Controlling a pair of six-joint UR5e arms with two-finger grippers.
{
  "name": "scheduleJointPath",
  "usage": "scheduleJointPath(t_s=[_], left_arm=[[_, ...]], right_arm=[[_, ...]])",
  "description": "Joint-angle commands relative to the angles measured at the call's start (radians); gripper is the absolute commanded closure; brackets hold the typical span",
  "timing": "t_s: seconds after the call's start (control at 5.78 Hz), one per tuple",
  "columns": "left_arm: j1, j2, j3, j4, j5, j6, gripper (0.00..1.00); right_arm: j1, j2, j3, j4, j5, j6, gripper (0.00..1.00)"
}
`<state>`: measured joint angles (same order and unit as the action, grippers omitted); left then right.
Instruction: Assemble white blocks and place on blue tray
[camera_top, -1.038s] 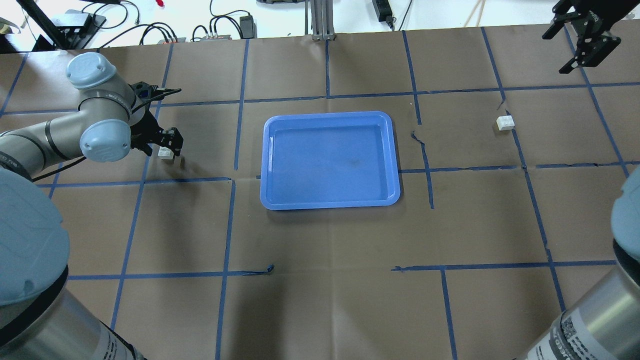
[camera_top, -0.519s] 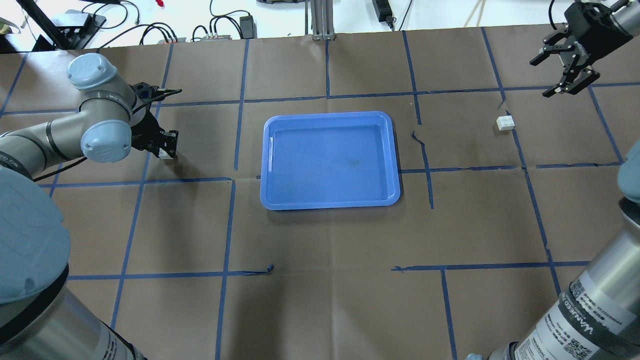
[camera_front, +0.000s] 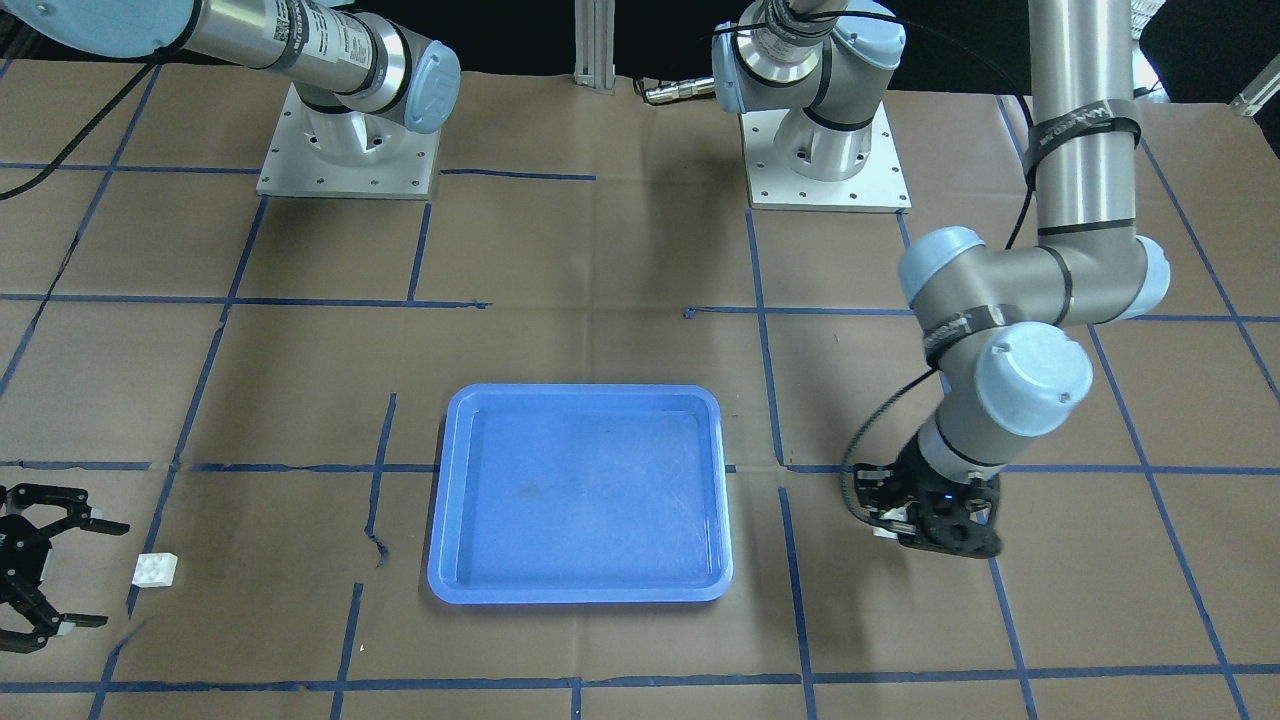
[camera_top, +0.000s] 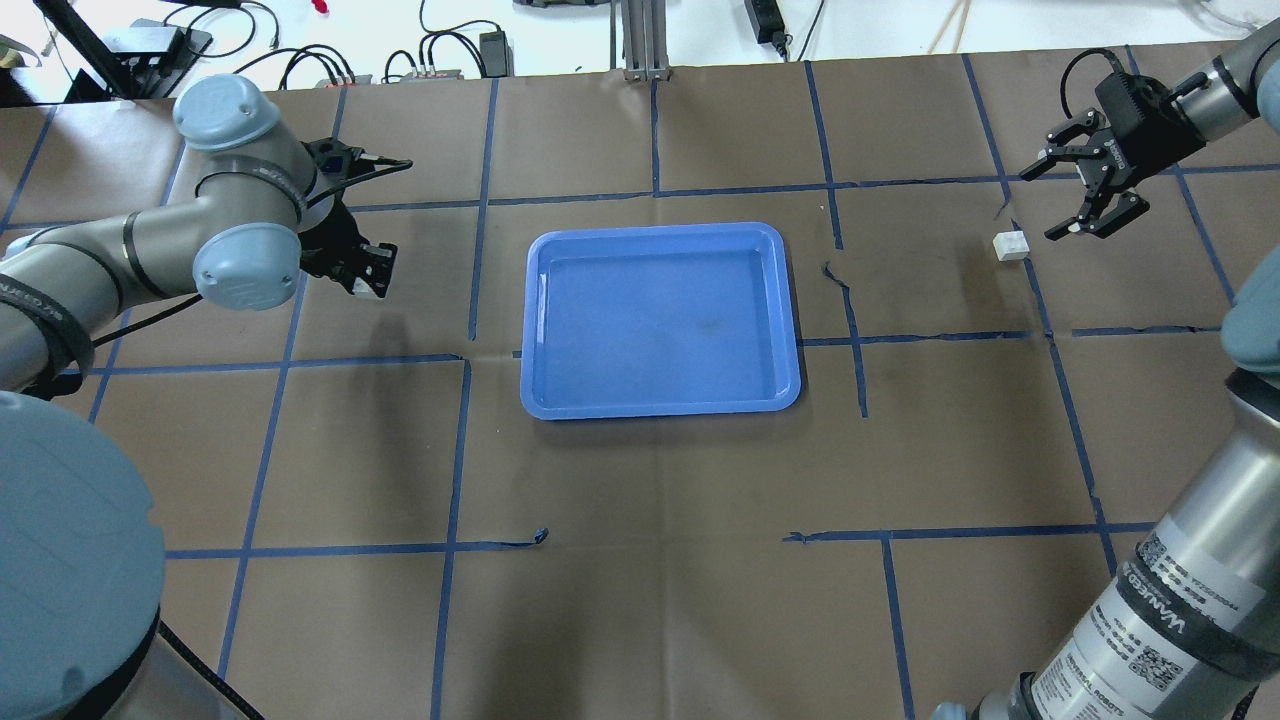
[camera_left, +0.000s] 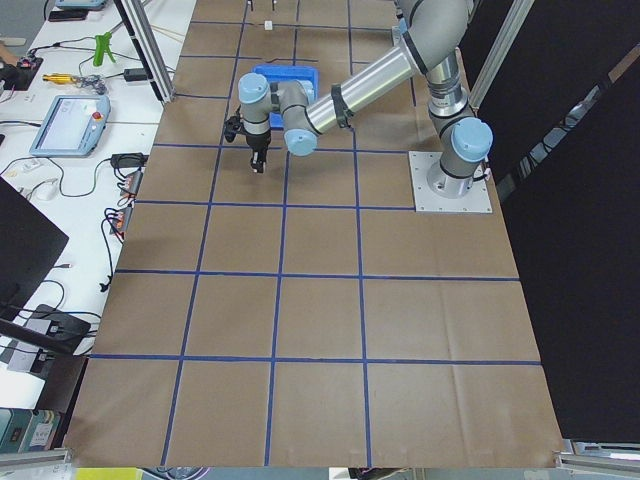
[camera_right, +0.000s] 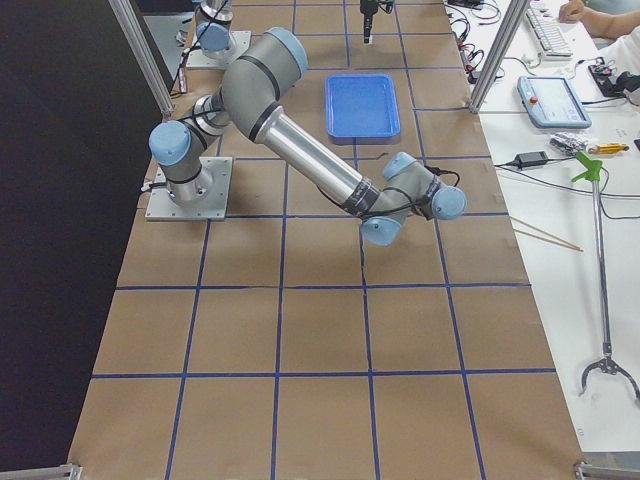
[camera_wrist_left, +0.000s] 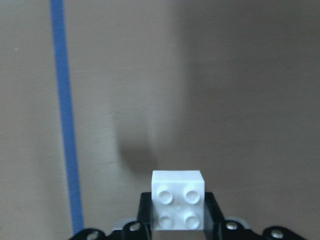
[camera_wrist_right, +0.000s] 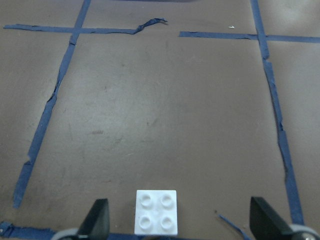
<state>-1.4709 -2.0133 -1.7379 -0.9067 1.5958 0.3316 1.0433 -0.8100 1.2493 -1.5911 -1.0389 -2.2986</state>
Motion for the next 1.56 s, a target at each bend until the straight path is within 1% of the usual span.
scheduleJointPath(t_s=[0.0, 0.35, 0.52, 0.87, 1.04, 1.21, 1.38], left_arm=[[-0.22, 0.024, 0.023, -0.02, 0.003, 0.0, 1.0], [-0.366, 0.012, 0.026, -0.02, -0.004, 0.004, 1.0], [-0.4, -0.004, 0.024, -0.021, -0.004, 0.103, 1.0], [-0.411, -0.025, 0.027, -0.015, -0.013, 0.285, 1.0], [-0.431, -0.025, 0.026, -0.014, -0.014, 0.475, 1.0], [-0.477, -0.05, 0.027, -0.002, -0.013, 0.547, 1.0], [-0.48, -0.068, 0.027, 0.027, -0.013, 0.707, 1.0]], right_arm=[[0.0, 0.006, 0.059, -0.009, 0.017, -0.024, 0.0], [0.0, 0.015, 0.065, -0.01, 0.0, -0.027, 0.0], [0.0, 0.017, 0.065, -0.023, -0.003, -0.021, 0.0], [-0.014, 0.02, 0.065, -0.024, -0.039, -0.016, 0.0], [-0.017, 0.022, 0.065, -0.023, -0.04, -0.015, 0.04], [-0.017, 0.02, 0.059, -0.024, -0.04, -0.015, 0.29], [-0.017, 0.018, 0.052, -0.023, -0.04, -0.018, 0.47]])
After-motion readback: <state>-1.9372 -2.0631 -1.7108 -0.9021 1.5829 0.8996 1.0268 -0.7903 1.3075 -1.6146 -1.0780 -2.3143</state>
